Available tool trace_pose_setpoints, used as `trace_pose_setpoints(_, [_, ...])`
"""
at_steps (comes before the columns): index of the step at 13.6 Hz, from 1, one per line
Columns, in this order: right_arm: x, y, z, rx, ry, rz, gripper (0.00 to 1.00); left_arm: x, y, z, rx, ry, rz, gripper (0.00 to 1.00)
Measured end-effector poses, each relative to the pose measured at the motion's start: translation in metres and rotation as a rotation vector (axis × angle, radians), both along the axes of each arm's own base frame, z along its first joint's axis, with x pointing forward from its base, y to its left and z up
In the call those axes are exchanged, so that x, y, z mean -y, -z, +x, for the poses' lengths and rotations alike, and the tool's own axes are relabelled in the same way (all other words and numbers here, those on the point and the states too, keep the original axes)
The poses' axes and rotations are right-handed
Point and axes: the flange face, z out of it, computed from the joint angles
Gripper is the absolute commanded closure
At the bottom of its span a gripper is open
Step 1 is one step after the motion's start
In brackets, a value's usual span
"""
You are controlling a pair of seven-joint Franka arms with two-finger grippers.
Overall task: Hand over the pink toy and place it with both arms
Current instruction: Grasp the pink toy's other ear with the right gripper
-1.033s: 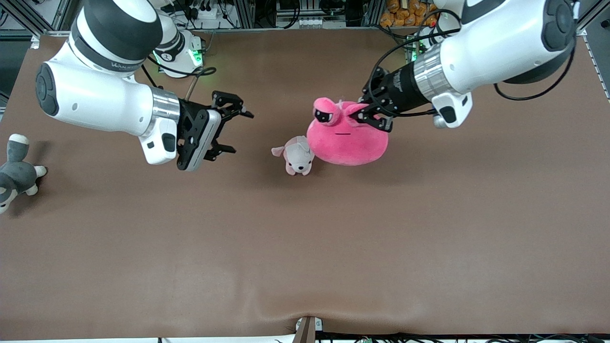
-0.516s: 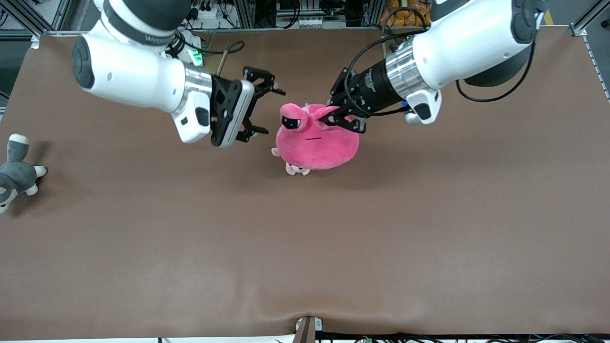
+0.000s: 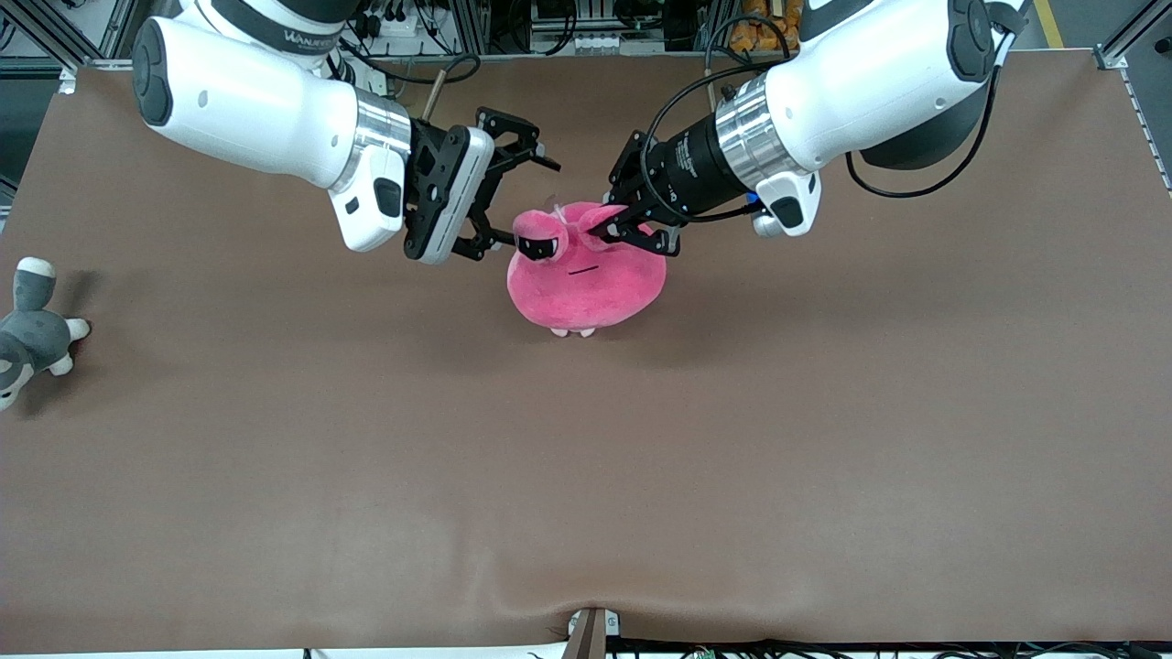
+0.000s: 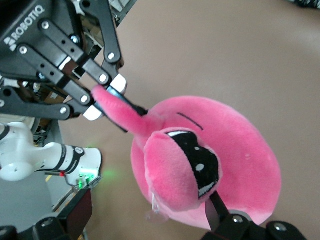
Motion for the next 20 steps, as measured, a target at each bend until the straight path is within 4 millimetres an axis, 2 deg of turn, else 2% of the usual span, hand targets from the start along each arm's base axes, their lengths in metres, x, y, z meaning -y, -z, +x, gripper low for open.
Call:
trace_pose_setpoints(3, [-0.008,0.001,-0.003,0.05,-0.011,-0.03,0.0,0.01,0.002,-0.005,0.0,0.013,-0.004,1.0])
trace_pose_setpoints(7, [-0.006,0.003,-0.001,0.113,-0.049,-0.075,0.0,0.013,0.005,-0.005,-0.001,0.012,-0.009,1.0])
trace_pose_setpoints(11, [0.005,0.003,0.006,0.175,-0.095,-0.08,0.0,0.014,0.008,-0.003,-0.005,0.012,-0.011,1.0])
trace_pose_setpoints(16, [0.035,0.008,0.023,0.217,-0.133,-0.094,0.0,0.022,0.009,-0.009,-0.005,0.027,-0.011,1.0])
trace_pose_setpoints(20, [0.027,0.018,0.012,0.165,-0.191,-0.106,0.0,0.023,0.009,-0.01,-0.006,0.029,-0.011,1.0])
